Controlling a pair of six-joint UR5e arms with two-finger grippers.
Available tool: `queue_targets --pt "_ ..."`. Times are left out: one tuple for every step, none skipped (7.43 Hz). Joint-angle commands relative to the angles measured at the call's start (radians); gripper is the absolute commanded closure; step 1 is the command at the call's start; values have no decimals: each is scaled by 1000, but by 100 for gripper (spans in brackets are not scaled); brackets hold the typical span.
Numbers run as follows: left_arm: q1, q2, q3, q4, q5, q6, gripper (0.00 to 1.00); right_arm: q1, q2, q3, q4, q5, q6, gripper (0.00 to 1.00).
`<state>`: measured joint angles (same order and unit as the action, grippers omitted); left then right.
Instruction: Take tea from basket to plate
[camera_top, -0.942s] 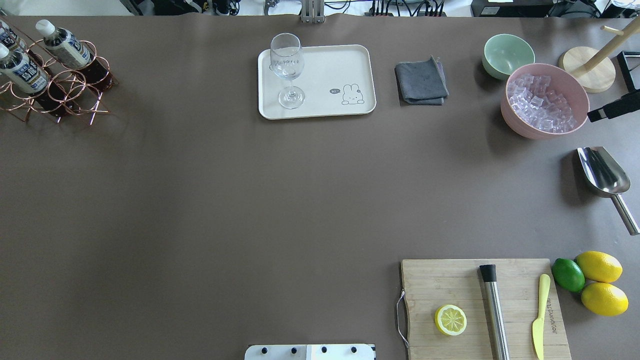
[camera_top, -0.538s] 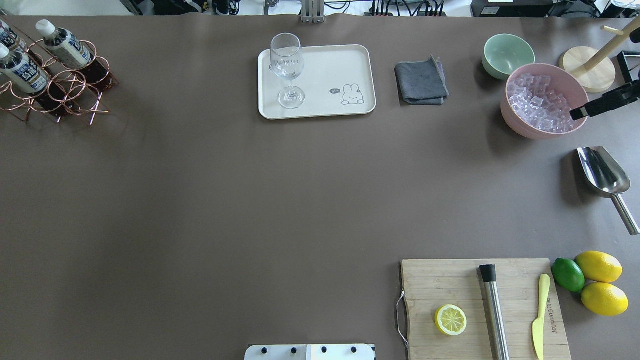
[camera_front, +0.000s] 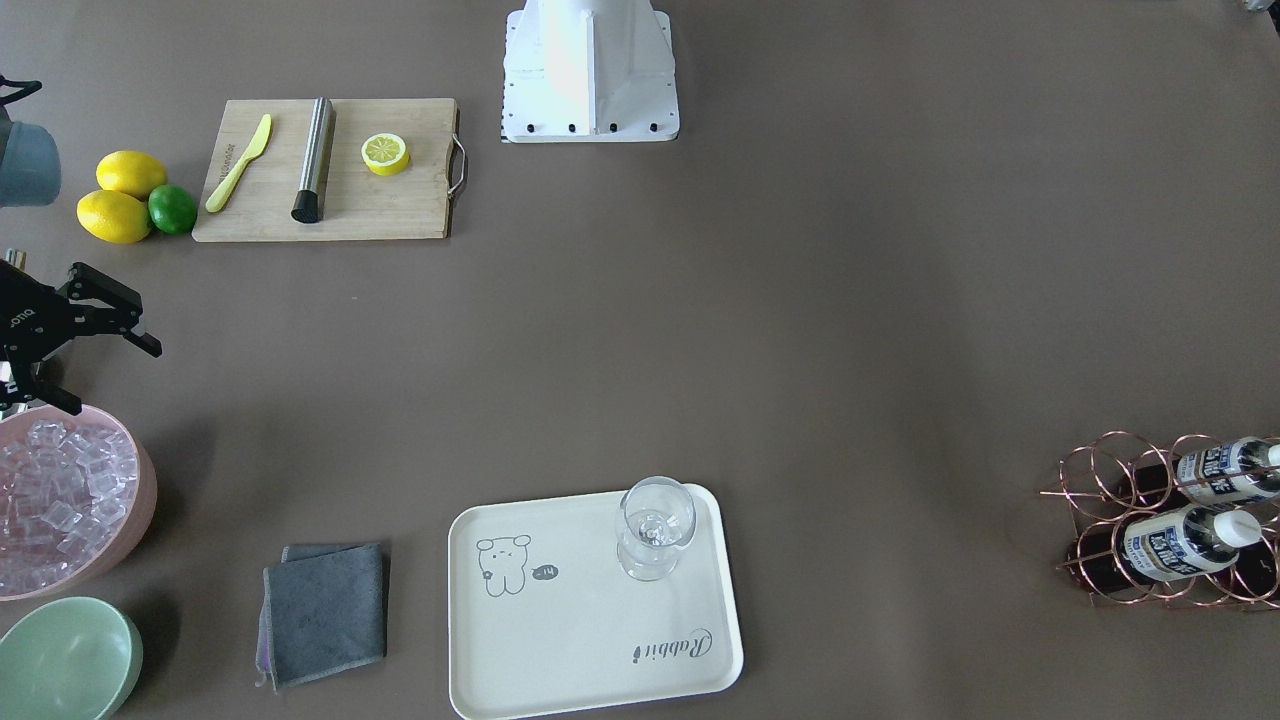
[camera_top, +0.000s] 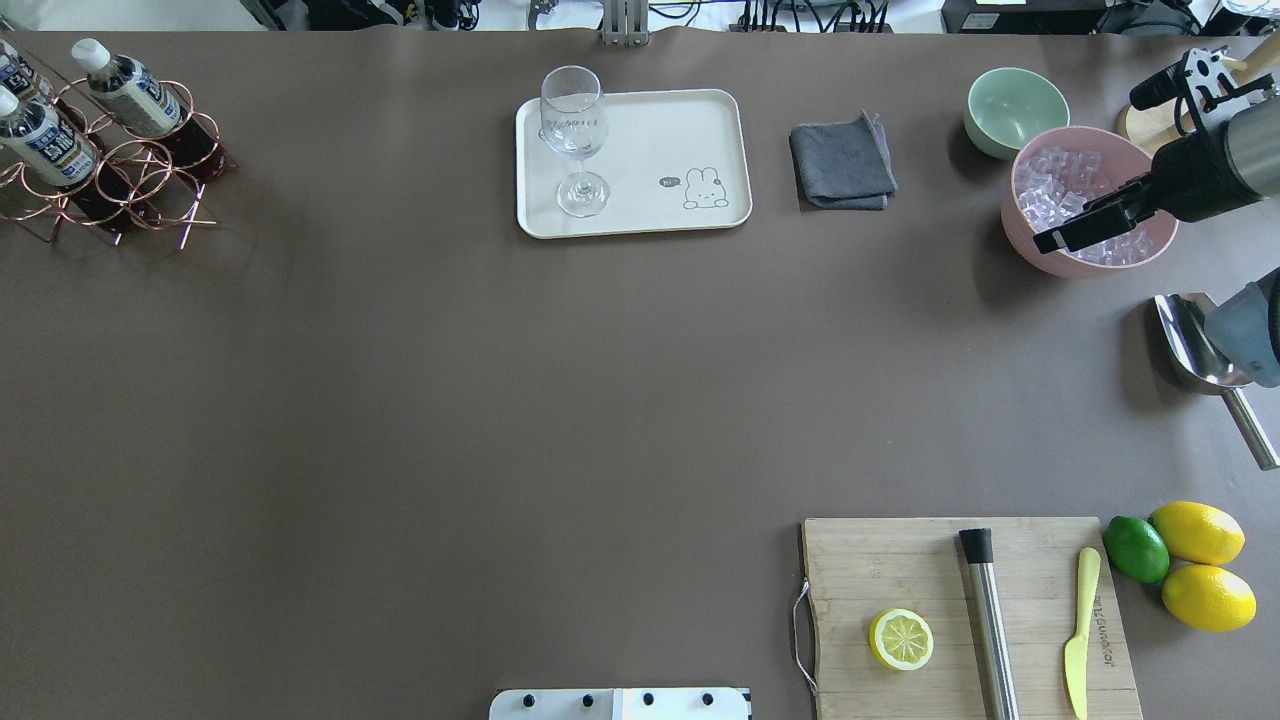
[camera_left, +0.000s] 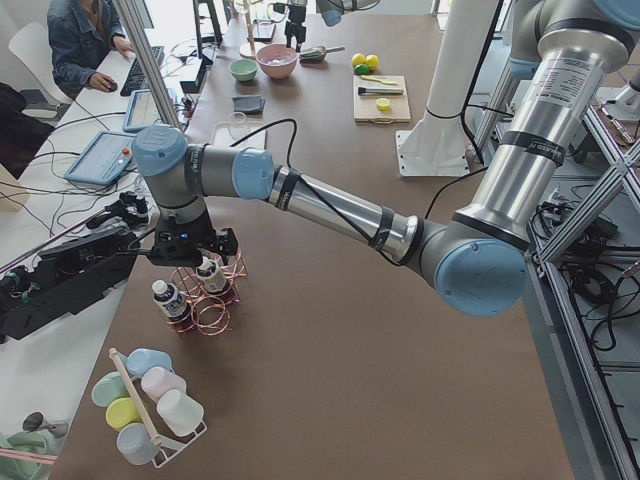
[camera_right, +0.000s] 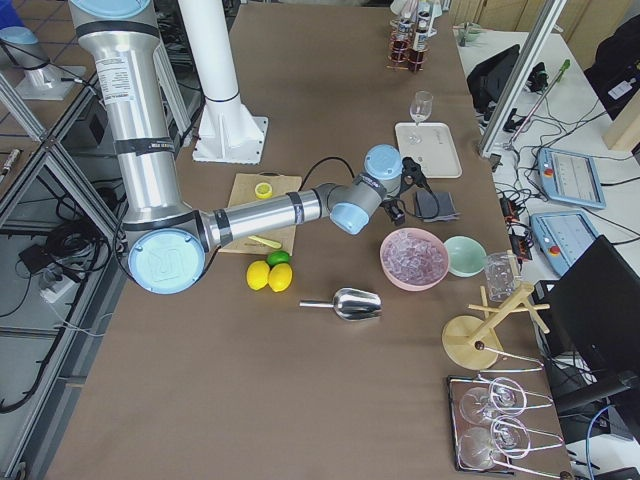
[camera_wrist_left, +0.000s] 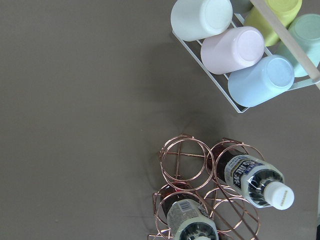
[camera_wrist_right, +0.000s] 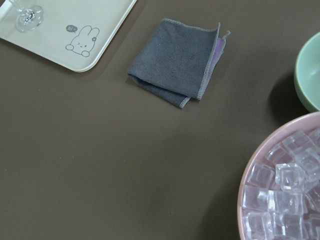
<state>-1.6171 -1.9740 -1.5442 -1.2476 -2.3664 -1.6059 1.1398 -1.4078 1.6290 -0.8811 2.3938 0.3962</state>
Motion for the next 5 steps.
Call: queue_targets --pt "8 -89 109 -36 -17 -84 3 -26 12 -15 130 -108 145 0" --pt "11 -138 163 -38 -17 -81 3 -32 12 -35 170 -111 160 0" --pt "48 -143 162 -41 -17 -86 3 -32 10 -38 177 -111 162 0" --pt "66 -149 162 -65 -17 -83 3 -34 10 -38 177 -111 162 0" --pt "86 -157 161 -75 -17 -88 3 -37 12 -38 177 -113 162 0"
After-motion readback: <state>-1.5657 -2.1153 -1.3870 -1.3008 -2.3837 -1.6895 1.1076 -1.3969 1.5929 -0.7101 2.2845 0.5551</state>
